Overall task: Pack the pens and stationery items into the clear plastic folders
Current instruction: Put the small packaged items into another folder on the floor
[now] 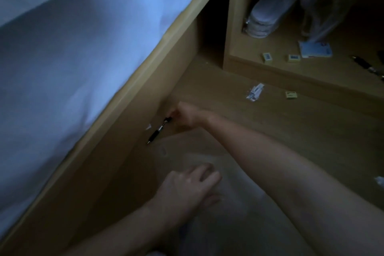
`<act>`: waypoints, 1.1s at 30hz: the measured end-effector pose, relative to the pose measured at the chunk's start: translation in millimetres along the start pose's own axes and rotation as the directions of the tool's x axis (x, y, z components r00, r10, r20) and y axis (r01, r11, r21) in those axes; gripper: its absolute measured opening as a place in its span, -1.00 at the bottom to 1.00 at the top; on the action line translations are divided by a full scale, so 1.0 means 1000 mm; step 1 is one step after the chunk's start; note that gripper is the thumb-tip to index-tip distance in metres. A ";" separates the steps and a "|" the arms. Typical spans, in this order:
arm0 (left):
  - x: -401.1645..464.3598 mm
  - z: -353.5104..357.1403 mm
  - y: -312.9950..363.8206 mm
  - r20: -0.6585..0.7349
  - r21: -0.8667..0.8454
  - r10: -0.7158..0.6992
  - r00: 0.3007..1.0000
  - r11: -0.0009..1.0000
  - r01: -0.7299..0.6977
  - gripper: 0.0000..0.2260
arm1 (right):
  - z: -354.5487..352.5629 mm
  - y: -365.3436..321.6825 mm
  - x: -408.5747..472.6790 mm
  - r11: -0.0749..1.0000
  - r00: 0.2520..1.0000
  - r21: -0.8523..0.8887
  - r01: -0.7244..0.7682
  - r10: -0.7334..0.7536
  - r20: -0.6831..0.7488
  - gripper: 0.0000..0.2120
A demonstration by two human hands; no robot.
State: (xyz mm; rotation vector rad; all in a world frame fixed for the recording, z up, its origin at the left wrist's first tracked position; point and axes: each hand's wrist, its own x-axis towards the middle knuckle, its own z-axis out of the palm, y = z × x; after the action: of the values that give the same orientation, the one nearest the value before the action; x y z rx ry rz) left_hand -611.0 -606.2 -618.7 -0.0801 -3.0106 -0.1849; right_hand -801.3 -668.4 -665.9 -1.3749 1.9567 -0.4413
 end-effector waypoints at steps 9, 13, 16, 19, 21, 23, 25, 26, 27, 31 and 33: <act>0.000 -0.007 -0.011 -0.008 0.013 -0.067 0.998 0.998 0.067 -0.69 | 0.015 0.001 0.029 0.982 0.995 -0.164 0.093 -0.099 -0.031 -0.62; 0.003 -0.009 -0.013 0.009 0.040 -0.072 0.997 0.997 0.072 -0.69 | 0.026 0.001 0.039 0.911 0.985 -0.377 0.166 -0.169 0.026 -0.63; 0.004 -0.008 -0.014 0.024 0.038 -0.064 0.998 0.997 0.063 -0.69 | 0.027 0.003 0.037 0.885 0.987 -0.445 0.134 -0.159 -0.021 -0.69; 0.005 -0.007 -0.012 0.039 0.050 -0.049 0.998 0.998 0.047 -0.69 | 0.025 0.007 0.033 0.896 0.984 -0.433 0.102 -0.154 -0.085 -0.74; 0.007 -0.006 -0.011 0.042 0.060 -0.035 0.999 0.998 0.032 -0.69 | 0.019 0.008 0.026 0.903 0.977 -0.421 0.089 -0.161 -0.139 -0.73; 0.008 -0.006 -0.010 0.042 0.073 -0.018 0.999 0.997 0.015 -0.69 | 0.009 0.010 0.016 0.918 0.955 -0.390 0.069 -0.174 -0.240 -0.73; 0.011 -0.006 -0.010 0.034 0.086 -0.009 0.999 0.996 0.006 -0.69 | -0.004 0.012 0.003 0.950 0.927 -0.310 0.044 -0.155 -0.341 -0.76; 0.013 -0.006 -0.010 0.028 0.091 -0.006 1.000 0.996 0.003 -0.69 | -0.011 0.014 -0.005 0.966 0.911 -0.256 0.028 -0.131 -0.392 -0.79; 0.015 -0.006 -0.010 0.021 0.095 -0.002 1.000 0.996 0.000 -0.69 | -0.018 0.017 -0.015 0.979 0.889 -0.202 0.004 -0.096 -0.447 -0.81; 0.032 -0.002 -0.009 -0.001 0.117 0.034 0.999 0.993 -0.033 -0.68 | -0.041 0.045 -0.069 0.994 0.738 0.086 -0.067 0.107 -0.666 -0.83; 0.048 0.001 -0.006 -0.018 0.121 0.060 0.998 0.991 -0.058 -0.67 | -0.047 0.067 -0.103 0.958 0.667 0.288 -0.013 0.223 -0.710 -0.84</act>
State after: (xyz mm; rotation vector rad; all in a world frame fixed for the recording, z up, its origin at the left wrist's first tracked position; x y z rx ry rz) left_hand -658.9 -610.2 -614.3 -0.1540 -2.9852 0.0019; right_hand -859.8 -553.3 -639.4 -0.9396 2.4796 -1.3160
